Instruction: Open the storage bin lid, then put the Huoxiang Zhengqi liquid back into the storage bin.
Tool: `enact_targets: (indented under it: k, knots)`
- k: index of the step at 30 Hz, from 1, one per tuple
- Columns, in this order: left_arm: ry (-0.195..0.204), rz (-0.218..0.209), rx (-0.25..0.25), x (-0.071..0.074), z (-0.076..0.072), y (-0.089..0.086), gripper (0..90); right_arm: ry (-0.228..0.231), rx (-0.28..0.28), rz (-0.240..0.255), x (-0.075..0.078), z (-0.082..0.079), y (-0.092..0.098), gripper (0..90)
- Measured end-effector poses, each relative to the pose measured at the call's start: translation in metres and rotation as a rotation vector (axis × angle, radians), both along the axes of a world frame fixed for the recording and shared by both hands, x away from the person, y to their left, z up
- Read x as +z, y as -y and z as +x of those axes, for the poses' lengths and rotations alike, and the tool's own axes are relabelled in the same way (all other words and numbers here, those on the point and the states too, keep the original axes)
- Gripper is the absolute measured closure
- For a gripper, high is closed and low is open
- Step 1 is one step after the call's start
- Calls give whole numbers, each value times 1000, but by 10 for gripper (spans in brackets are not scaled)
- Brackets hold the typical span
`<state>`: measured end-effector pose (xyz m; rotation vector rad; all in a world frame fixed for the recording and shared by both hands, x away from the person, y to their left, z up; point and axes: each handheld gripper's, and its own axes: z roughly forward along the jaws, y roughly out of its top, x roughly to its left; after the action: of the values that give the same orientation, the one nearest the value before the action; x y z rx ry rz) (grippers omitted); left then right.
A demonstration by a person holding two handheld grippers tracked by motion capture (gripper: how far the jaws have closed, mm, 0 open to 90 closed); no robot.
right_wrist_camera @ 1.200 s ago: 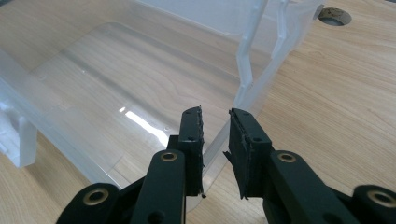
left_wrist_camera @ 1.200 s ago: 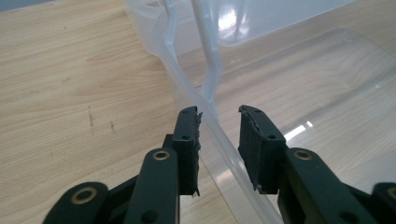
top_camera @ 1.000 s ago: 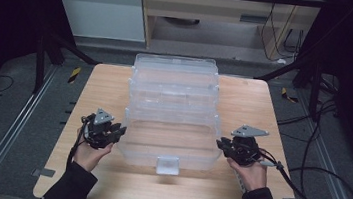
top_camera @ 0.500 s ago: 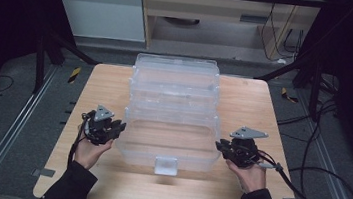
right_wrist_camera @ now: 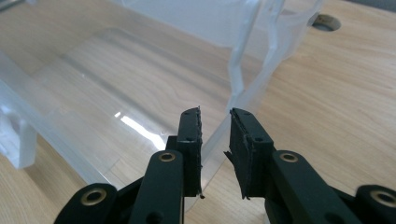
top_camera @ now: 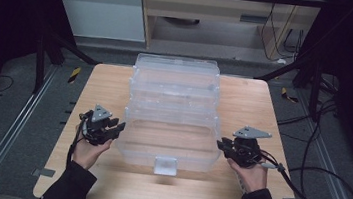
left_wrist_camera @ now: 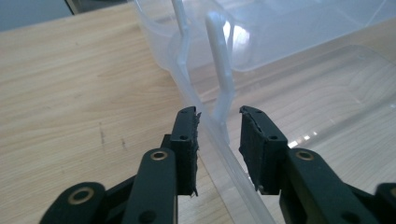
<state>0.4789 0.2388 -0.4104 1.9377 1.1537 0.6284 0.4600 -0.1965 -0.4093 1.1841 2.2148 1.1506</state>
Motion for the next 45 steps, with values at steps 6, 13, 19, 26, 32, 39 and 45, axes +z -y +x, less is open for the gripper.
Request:
enact_targets:
  k: [6, 13, 19, 26, 32, 39, 45]
  knots:
    - [32, -11, 10, 10, -12, -14, 575, 35, -29, 54, 16, -2, 17, 670]
    - [52, -25, 65, 12, -13, -35, 511, 47, -75, 67, 31, -1, 34, 573]
    - [51, -5, 102, 6, -10, -48, 439, 20, -108, 53, 43, -3, 47, 460]
    - [45, -14, 143, 0, -12, -63, 361, -35, -121, 19, 58, -3, 56, 387]
    - [35, -14, 169, -4, -13, -74, 340, -82, -120, -33, 57, -6, 56, 395]
    - [20, 3, 181, -9, -11, -76, 325, -167, -119, -101, 51, -6, 54, 416]
    - [5, 26, 184, -15, -9, -75, 315, -220, -108, -147, 49, -9, 50, 425]
